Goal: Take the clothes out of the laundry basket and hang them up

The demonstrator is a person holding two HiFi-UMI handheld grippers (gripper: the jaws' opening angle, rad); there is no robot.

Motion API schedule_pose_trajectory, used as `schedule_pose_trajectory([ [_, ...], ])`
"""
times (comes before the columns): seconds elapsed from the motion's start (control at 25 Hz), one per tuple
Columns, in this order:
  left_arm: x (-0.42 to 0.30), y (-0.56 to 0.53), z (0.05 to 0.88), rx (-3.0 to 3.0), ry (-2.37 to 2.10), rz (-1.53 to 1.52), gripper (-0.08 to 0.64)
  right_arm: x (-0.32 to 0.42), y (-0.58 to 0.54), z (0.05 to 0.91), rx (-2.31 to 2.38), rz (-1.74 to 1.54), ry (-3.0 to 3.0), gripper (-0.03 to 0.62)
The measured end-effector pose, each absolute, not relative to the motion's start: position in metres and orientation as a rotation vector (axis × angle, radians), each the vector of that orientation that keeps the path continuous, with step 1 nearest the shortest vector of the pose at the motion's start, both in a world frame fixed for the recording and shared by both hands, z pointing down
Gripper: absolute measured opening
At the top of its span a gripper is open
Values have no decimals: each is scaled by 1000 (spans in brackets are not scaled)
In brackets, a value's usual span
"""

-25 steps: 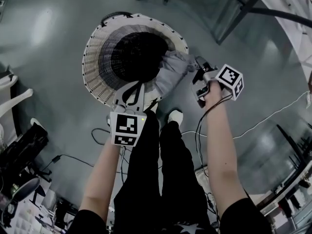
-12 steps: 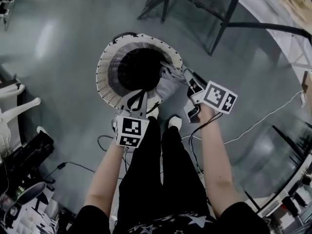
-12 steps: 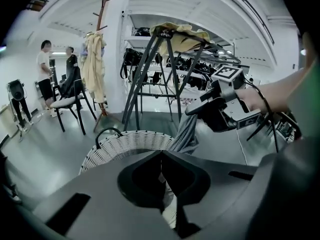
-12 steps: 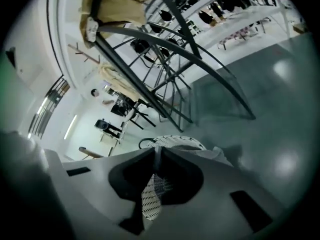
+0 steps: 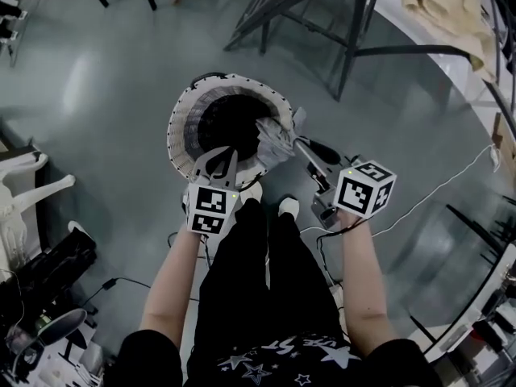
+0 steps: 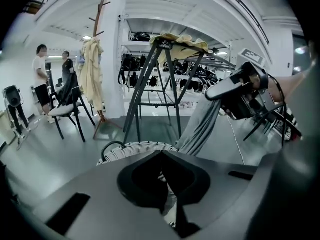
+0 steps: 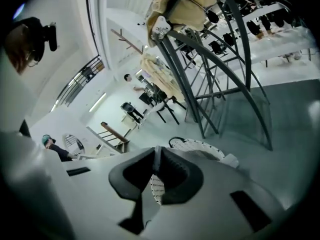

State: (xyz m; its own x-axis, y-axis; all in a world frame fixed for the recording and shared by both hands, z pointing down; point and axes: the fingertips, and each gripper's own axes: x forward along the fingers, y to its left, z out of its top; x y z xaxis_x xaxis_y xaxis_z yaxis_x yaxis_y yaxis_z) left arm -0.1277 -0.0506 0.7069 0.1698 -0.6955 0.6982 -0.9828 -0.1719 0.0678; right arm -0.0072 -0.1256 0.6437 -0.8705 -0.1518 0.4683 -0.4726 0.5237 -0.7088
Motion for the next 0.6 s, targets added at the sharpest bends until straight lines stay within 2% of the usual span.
schedule_pose_trajectory([
  [0.2,-108,-56,694,2008,-1457,727,32,1,-113,590,390,1205,-2488,31],
  [0.28,-99,-56,691,2045,-1400,742,153,4,-108,562,340,1176,-2527,31],
  [0.32,-97,-55,689,2059,-1378,767,176,5,-106,546,318,1167,-2549,31],
  [0.6,-108,-42,685,2055,-1382,826,196,4,-84,448,152,1019,-2667,31],
])
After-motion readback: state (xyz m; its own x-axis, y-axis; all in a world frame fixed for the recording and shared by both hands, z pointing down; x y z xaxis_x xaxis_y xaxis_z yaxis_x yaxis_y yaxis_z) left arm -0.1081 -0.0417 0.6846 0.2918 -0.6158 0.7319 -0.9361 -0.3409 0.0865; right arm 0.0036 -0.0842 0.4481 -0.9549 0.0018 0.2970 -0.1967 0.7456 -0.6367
